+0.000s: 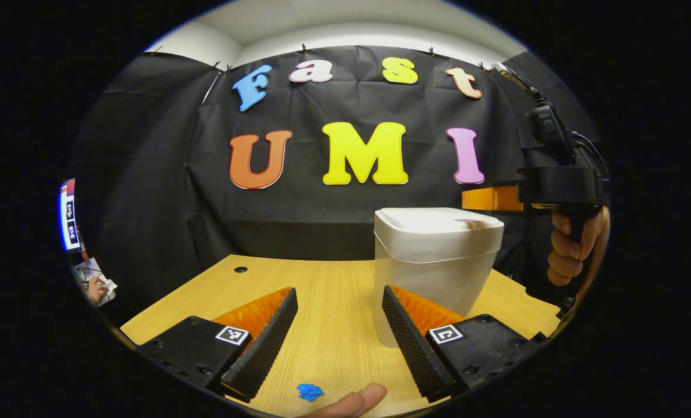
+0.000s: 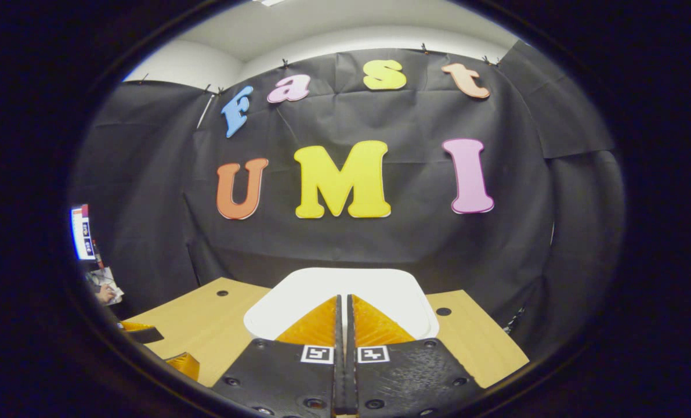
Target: Press the lid of the desktop garbage bin to open it, pick up the crumpled paper on the desktop and throw it into the bin, then pick up the pop can on the desktop and drop it into the bin, and finally close the garbage bin lid.
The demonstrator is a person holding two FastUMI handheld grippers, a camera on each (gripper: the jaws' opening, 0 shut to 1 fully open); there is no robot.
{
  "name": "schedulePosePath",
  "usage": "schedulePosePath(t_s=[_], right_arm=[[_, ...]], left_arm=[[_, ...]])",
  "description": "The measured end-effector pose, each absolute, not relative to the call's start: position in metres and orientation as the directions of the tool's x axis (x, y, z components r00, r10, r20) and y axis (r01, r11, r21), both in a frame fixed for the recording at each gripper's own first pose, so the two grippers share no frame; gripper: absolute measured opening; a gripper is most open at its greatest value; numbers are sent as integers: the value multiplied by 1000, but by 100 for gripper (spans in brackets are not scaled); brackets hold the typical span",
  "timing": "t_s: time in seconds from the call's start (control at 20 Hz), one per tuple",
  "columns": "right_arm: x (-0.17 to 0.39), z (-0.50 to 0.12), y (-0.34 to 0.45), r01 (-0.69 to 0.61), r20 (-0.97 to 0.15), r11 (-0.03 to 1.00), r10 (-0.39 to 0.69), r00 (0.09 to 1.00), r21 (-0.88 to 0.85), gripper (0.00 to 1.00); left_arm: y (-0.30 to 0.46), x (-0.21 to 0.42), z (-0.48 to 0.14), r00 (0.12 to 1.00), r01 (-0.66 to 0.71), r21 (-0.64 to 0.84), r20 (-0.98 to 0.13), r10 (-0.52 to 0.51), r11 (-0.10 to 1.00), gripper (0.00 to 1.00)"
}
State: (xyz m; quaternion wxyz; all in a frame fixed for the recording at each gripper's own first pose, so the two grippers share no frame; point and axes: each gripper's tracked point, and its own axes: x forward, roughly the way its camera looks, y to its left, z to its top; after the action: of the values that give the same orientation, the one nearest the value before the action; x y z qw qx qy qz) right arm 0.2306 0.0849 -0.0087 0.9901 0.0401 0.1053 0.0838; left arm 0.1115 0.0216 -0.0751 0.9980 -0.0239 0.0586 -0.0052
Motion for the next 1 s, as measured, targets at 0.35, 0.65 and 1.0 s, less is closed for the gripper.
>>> schedulePosePath(t_s=[0.35, 0.65, 1.0], right_arm=[[227, -33, 109, -233, -250, 969, 245, 937, 79, 0], [232, -33, 102, -290, -267, 931, 345, 900, 222, 1], [131, 26, 81, -298, -122, 947, 311, 942, 117, 37]], left_arm=[[23, 95, -73, 995, -25, -48, -100, 20, 999, 96], [22, 52, -56, 996, -56, -59, -66, 52, 997, 97], [12, 2, -36, 994, -79, -110, -87, 70, 991, 96]])
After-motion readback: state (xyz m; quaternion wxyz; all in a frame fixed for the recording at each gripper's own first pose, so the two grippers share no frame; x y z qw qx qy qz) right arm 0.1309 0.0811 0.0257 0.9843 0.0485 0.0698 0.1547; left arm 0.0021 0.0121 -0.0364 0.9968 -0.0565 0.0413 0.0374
